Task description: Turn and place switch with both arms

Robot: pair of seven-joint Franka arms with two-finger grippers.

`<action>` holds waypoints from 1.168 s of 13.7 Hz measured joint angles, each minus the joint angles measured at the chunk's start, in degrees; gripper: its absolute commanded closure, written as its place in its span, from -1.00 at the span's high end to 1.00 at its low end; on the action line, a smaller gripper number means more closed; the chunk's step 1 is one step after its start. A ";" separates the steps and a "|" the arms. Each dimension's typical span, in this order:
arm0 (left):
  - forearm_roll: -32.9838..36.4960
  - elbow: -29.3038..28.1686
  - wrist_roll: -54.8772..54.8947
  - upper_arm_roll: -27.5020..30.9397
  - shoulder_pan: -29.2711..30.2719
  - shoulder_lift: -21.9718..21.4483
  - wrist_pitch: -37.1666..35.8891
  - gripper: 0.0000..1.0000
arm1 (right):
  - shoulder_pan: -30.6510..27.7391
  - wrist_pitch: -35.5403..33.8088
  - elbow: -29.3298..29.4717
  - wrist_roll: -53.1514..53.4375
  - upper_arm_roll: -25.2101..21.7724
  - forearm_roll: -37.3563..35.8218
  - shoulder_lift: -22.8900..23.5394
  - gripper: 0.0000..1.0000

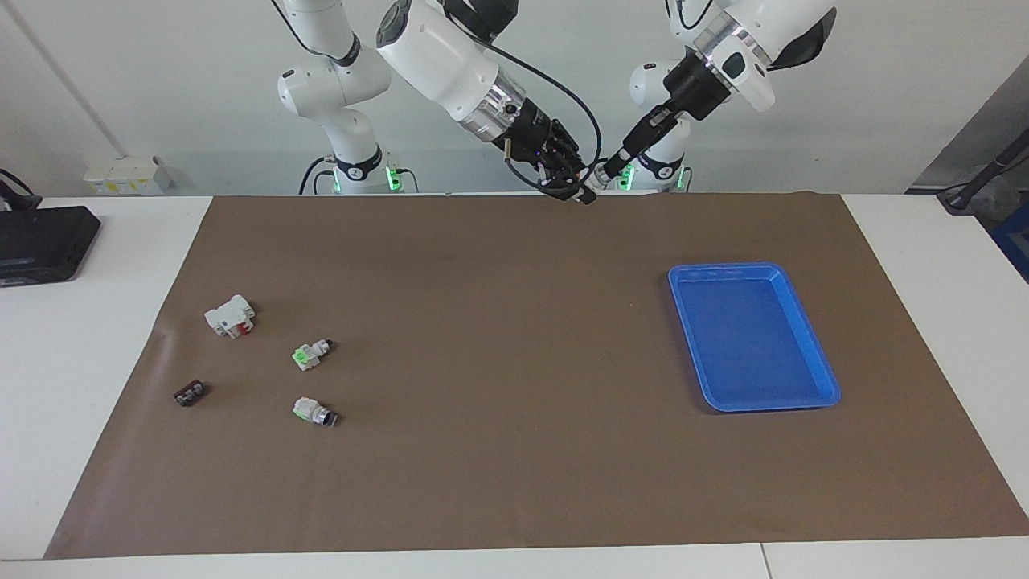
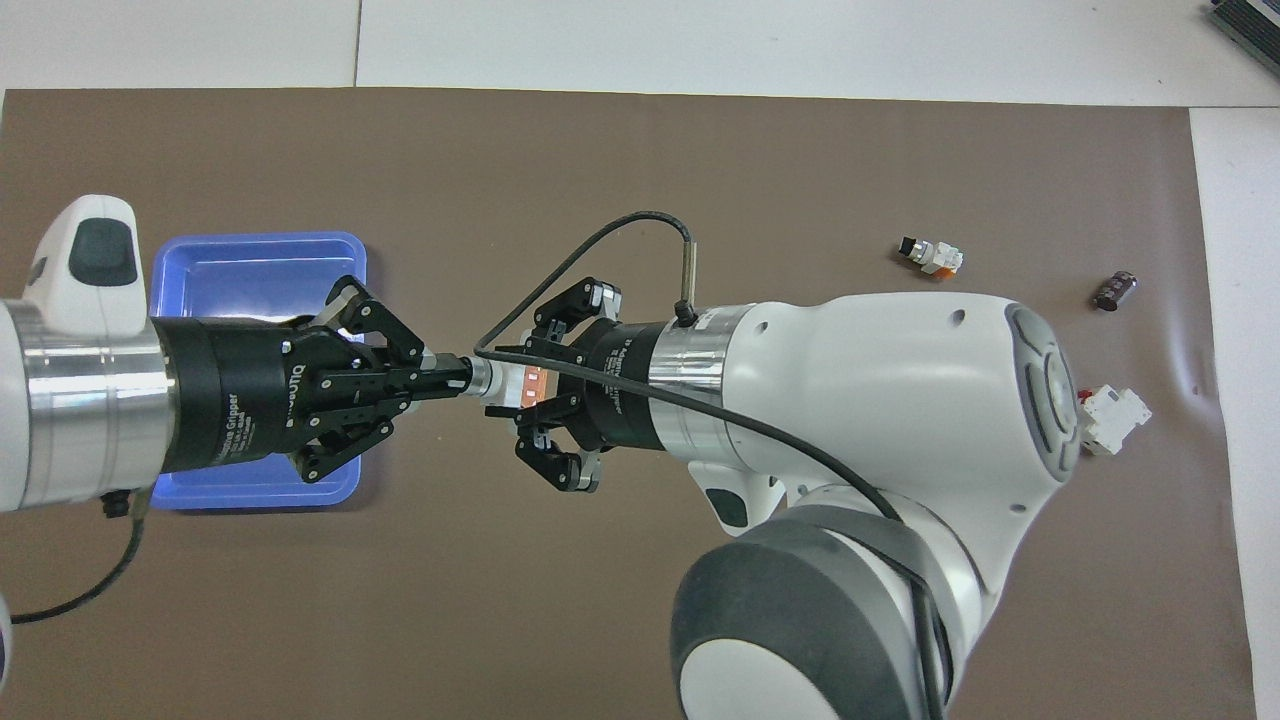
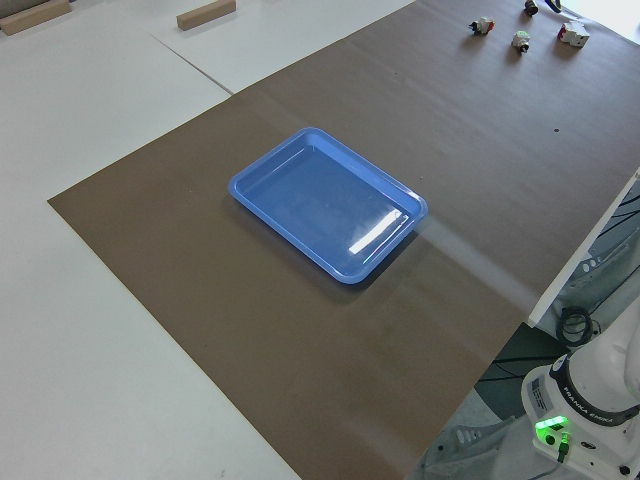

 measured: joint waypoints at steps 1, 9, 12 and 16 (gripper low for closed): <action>0.00 0.01 -4.95 -0.01 0.01 0.00 0.02 -1.00 | 0.00 0.00 0.00 -0.01 -0.01 -0.01 -0.01 -1.00; 0.03 0.11 -24.38 -0.04 0.01 -0.01 0.04 -1.00 | -0.01 0.01 0.01 -0.15 -0.03 -0.06 -0.07 -1.00; 0.03 0.11 -24.38 -0.04 0.02 -0.01 0.07 -1.00 | -0.01 0.02 0.01 -0.15 -0.03 -0.06 -0.07 -1.00; -0.09 0.10 -24.42 -0.24 0.02 -0.01 0.04 -1.00 | -0.09 -0.05 0.11 -0.12 -0.03 -0.05 -0.04 0.97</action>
